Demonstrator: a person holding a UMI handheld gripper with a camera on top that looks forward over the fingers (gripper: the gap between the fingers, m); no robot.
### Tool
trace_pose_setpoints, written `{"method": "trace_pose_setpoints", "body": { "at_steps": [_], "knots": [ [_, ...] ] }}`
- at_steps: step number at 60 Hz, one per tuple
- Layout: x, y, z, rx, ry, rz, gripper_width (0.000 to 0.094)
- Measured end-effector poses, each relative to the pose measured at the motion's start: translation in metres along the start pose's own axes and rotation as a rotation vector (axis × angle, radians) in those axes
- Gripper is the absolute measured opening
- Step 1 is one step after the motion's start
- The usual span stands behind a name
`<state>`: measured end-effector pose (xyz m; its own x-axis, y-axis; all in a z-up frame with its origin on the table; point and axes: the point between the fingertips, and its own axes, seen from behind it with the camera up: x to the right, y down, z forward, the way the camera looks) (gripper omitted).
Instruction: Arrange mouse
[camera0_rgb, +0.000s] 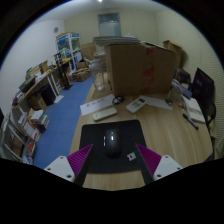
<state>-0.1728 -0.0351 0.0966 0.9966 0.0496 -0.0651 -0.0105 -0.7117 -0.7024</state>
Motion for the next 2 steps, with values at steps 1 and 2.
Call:
{"method": "trace_pose_setpoints", "body": {
  "at_steps": [1, 2],
  "knots": [
    [0.0023, 0.0019, -0.0052, -0.005, 0.002, 0.008, 0.0835],
    [0.0049, 0.0045, -0.0107, -0.011, 0.005, 0.014, 0.0839]
  ]
}}
